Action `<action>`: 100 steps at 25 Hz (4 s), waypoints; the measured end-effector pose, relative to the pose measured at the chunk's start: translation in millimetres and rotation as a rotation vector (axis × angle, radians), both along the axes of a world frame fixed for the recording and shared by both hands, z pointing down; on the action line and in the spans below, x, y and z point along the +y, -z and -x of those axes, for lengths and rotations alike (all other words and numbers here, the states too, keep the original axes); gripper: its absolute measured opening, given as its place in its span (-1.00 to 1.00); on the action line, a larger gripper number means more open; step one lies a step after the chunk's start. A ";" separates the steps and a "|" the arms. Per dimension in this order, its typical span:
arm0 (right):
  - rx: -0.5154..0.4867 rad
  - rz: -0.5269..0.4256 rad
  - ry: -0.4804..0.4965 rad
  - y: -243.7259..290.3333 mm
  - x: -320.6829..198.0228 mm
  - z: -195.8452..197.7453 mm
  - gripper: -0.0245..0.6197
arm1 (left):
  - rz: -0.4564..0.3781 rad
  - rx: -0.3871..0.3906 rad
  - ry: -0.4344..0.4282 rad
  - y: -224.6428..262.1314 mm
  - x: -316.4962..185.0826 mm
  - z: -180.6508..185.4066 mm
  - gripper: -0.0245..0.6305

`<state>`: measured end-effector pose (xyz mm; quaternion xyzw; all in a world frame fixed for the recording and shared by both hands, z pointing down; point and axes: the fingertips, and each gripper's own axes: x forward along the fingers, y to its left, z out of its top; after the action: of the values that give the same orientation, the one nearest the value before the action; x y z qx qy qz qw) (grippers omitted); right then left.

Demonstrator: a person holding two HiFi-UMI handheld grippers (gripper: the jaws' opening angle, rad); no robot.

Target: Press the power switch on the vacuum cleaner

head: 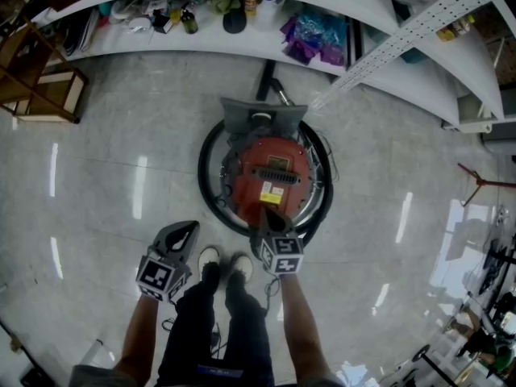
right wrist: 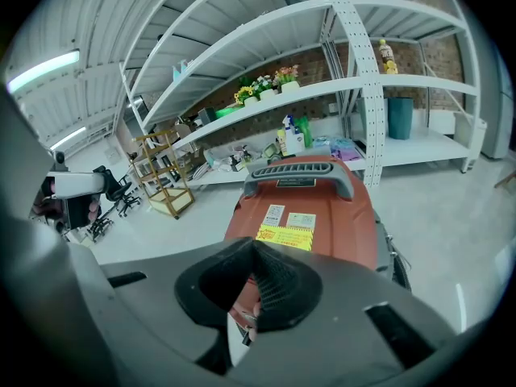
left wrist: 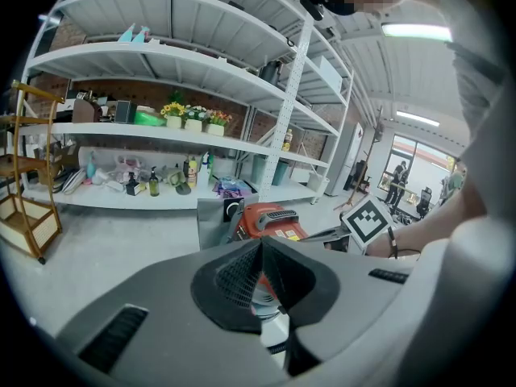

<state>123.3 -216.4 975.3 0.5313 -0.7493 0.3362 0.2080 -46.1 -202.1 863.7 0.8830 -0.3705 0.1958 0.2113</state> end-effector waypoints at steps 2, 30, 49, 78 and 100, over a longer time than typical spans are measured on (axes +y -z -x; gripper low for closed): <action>0.001 0.002 -0.005 1.3 -1.1 0.3 -0.89 | 0.000 0.002 -0.003 0.0 -1.2 -1.2 -0.91; 0.053 0.005 0.022 -1.2 -2.1 4.5 -0.89 | 0.045 0.031 0.007 -8.0 0.0 1.4 -0.91; 0.072 0.003 0.025 -3.9 -16.1 14.3 -0.89 | 0.027 0.026 0.012 -3.7 -3.7 6.3 -0.91; 0.036 -0.008 0.031 39.8 3.8 18.9 -0.89 | -0.011 0.016 -0.007 50.7 3.0 -3.2 -0.91; -0.009 -0.081 -0.001 196.2 32.1 21.4 -0.89 | -0.095 0.041 -0.026 204.2 24.0 -10.8 -0.91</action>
<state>101.9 -184.3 779.2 0.5381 -0.7631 0.3078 0.1828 -35.3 -178.1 659.5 0.9006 -0.3636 0.1624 0.1741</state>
